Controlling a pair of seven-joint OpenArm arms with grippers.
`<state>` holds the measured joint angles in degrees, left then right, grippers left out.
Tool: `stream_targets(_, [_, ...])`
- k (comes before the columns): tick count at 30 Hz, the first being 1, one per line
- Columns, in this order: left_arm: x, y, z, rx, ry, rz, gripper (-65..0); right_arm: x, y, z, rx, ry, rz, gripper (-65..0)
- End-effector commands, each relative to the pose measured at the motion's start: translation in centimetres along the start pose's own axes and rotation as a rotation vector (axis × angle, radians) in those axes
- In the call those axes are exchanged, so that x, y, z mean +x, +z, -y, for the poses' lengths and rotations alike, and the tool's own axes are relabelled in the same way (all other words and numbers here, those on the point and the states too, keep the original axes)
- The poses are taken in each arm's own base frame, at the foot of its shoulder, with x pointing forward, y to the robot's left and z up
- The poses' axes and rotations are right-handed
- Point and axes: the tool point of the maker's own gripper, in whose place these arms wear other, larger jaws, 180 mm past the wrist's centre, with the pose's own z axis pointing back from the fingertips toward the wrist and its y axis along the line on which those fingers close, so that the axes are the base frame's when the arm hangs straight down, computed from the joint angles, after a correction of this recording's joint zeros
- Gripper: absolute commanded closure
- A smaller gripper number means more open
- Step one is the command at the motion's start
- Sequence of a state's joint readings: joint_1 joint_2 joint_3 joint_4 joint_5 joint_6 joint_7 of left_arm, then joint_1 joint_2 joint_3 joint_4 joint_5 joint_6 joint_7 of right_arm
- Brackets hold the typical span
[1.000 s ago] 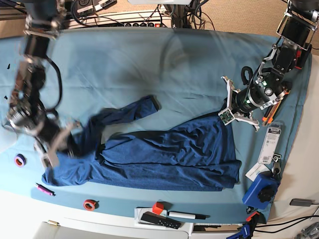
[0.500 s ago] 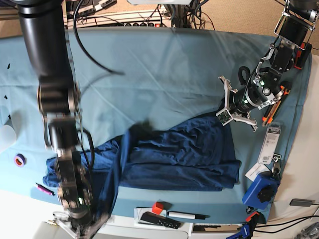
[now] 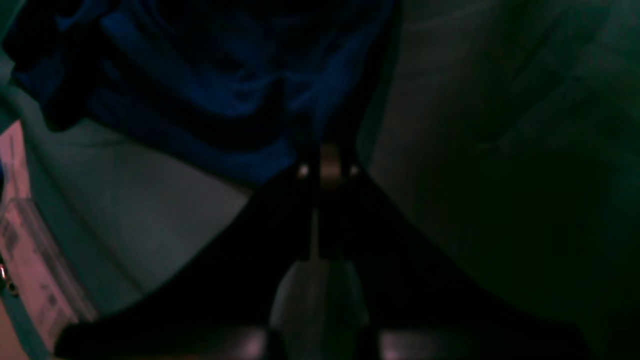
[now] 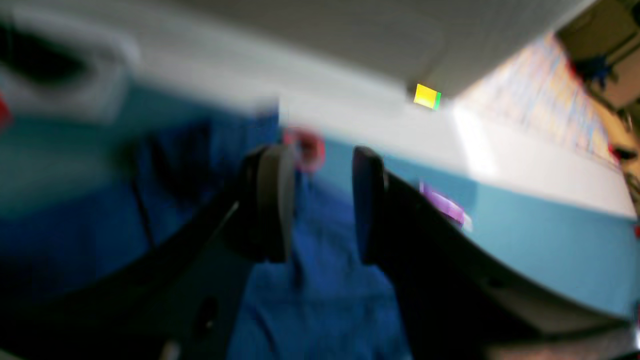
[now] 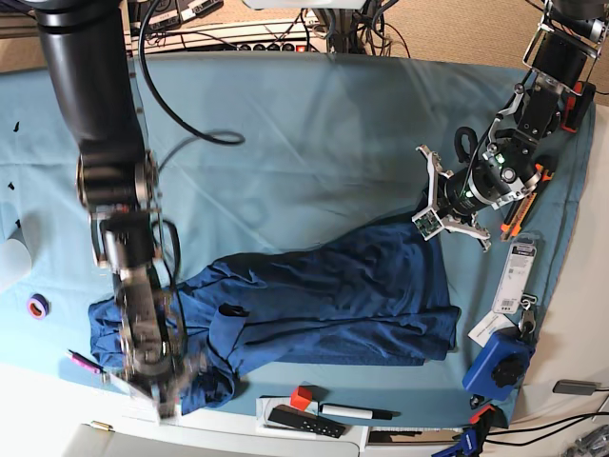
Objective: Layout the t-shirt on the table in an organized manner, then fold the t-shirt properly
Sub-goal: 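Release the shirt and move the right gripper to the bunched hem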
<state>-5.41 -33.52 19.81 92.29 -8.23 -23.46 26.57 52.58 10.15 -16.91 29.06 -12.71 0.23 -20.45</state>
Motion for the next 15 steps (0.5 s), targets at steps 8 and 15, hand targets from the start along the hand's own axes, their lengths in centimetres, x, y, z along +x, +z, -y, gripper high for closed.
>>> stream_targets(8, [1.2,0.4,-1.2,0.029,-0.008,0.038,0.0,-5.5,2.9,8.4,-0.176,0.063,-0.148,-20.2])
stream_targets(15, [1.2,0.4,-1.2,0.028,-0.008,0.037,0.0,-11.2,4.9,12.9,-0.238,-0.277,-0.160,-22.4])
